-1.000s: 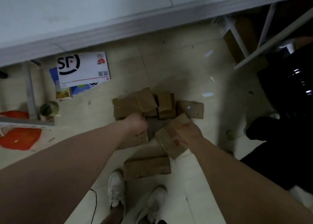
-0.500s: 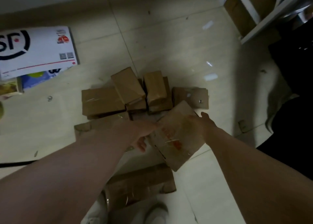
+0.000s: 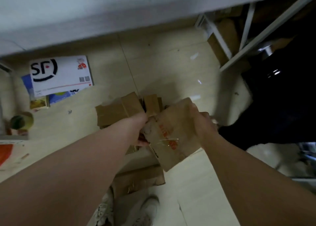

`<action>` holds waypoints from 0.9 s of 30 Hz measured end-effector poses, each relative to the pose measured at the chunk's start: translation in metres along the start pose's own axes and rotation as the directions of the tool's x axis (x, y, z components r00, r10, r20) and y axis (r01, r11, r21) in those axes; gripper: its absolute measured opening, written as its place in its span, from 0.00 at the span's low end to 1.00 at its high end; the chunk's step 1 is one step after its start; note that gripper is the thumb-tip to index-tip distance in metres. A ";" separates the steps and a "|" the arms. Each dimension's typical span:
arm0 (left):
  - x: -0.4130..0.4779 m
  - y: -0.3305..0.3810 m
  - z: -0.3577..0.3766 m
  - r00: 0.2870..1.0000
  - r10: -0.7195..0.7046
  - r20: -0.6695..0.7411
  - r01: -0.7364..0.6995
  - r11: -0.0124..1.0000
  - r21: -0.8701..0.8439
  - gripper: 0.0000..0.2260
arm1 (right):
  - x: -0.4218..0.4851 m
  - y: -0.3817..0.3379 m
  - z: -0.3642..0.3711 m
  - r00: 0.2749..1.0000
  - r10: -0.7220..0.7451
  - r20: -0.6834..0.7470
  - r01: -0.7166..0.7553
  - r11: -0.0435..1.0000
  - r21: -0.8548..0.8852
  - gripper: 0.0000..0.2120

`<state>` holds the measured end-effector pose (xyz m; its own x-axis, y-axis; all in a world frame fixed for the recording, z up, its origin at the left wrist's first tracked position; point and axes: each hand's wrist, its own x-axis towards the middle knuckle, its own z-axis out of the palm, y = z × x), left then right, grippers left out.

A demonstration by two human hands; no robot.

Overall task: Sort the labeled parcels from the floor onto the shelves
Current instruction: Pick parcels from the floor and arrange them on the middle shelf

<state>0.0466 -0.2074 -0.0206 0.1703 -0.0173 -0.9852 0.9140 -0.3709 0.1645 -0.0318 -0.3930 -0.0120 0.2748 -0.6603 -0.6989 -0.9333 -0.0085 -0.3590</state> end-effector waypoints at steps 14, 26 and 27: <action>-0.431 0.092 -0.068 0.769 0.486 0.415 -0.599 0.776 0.200 0.29 | -0.286 -0.134 -0.202 0.973 -0.177 0.151 0.047 0.785 0.617 0.50; -0.624 0.093 -0.111 0.235 0.857 0.458 -0.930 0.060 0.363 0.27 | -0.397 -0.204 -0.382 0.750 -0.403 0.525 0.019 0.806 0.592 0.49; -0.632 0.091 -0.114 0.208 0.863 0.461 -0.934 0.035 0.356 0.27 | -0.406 -0.209 -0.388 0.714 -0.404 0.572 0.022 0.829 0.558 0.48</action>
<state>0.0639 -0.1243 0.6228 0.6542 -0.7515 -0.0849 -0.2582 -0.3275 0.9089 -0.0381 -0.4146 0.5863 0.7054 -0.0384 -0.7077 -0.6390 0.3975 -0.6585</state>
